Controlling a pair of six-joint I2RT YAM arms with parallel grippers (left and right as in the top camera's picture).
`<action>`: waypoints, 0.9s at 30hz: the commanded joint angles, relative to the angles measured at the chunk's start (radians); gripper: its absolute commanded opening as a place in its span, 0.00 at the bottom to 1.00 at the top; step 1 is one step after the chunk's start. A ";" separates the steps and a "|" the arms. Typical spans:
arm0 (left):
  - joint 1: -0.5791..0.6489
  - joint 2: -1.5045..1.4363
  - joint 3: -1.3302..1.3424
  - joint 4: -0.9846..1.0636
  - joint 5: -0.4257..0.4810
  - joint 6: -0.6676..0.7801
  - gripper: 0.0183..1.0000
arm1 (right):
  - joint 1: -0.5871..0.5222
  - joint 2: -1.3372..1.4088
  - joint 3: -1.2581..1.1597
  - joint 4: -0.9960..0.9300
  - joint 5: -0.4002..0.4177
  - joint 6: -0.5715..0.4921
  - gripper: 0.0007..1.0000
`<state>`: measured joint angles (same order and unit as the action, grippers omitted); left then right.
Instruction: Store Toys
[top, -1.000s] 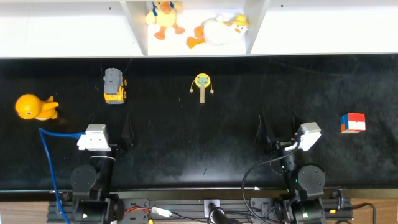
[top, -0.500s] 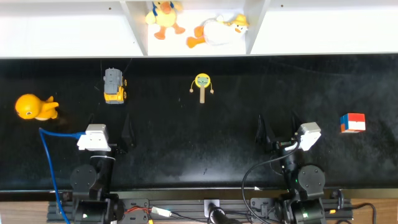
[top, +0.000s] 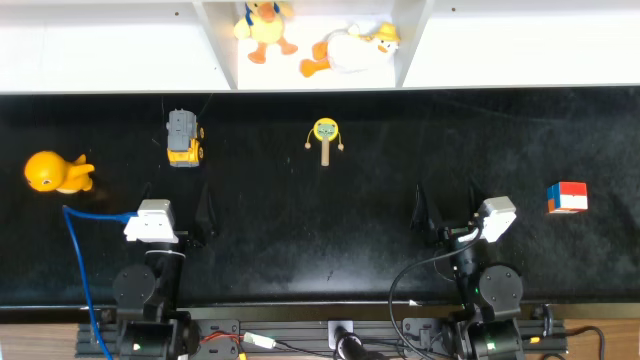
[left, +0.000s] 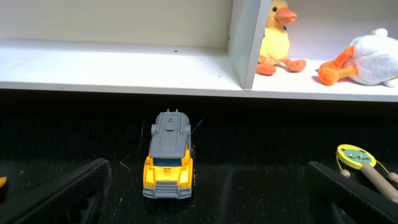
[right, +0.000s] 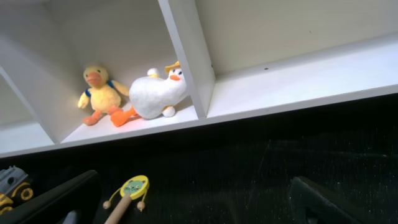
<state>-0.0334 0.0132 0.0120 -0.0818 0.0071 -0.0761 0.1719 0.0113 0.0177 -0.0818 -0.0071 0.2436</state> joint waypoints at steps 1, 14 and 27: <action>-0.008 -0.010 -0.004 0.000 0.006 -0.008 1.00 | 0.004 -0.007 -0.013 0.005 0.008 0.007 0.99; -0.008 -0.010 -0.004 0.000 0.006 -0.008 1.00 | 0.004 -0.007 -0.013 0.005 0.008 0.007 1.00; -0.006 -0.002 0.125 -0.042 0.114 -0.102 1.00 | 0.004 -0.007 -0.013 0.005 0.008 0.007 0.99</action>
<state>-0.0334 0.0132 0.0429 -0.1074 0.1047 -0.1219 0.1719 0.0113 0.0177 -0.0814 -0.0074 0.2432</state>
